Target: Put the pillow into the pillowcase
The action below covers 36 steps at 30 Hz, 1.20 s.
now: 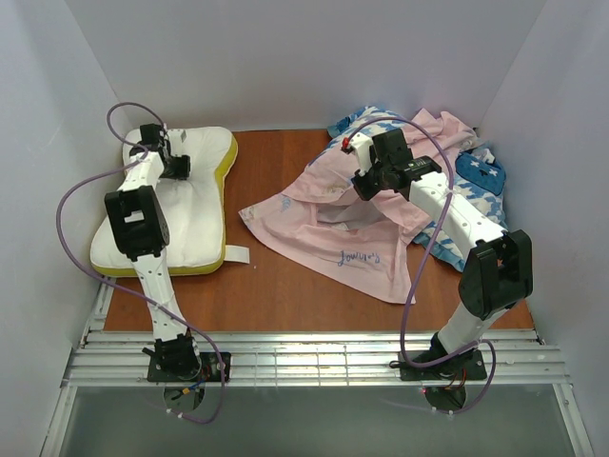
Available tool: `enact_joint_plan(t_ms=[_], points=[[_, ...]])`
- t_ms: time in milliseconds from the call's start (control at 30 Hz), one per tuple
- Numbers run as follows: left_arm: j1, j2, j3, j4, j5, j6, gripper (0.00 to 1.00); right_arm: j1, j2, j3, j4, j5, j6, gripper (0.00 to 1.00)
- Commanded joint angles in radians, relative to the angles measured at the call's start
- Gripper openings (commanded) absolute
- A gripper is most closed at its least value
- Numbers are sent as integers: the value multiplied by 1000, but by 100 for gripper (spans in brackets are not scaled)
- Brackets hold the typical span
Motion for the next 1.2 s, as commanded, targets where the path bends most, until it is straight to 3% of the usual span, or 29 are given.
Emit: enact_joint_plan(t_ms=[0, 167, 333, 433, 567, 667, 933, 1167], points=[[-17, -143, -53, -118, 233, 87, 0, -3, -4, 26, -3, -41, 15, 1], [-23, -378, -91, -222, 418, 248, 0, -9, -9, 35, -3, -85, 31, 1], [-43, -662, -289, -369, 566, 477, 0, -15, 0, 59, -1, -119, 51, 1], [-104, -838, -450, -432, 606, 584, 0, -26, 12, 76, -3, -154, 63, 1], [-316, -1010, -671, -442, 604, 620, 0, -32, 14, 102, -1, -200, 75, 1], [-424, -1050, -760, -390, 620, 559, 0, -40, -1, 122, 2, -217, 84, 1], [-684, -962, -768, -301, 658, 437, 0, -72, -76, 104, 16, -271, 103, 1], [-779, -848, -728, -226, 654, 367, 0, -95, -127, 69, 32, -268, 112, 1]])
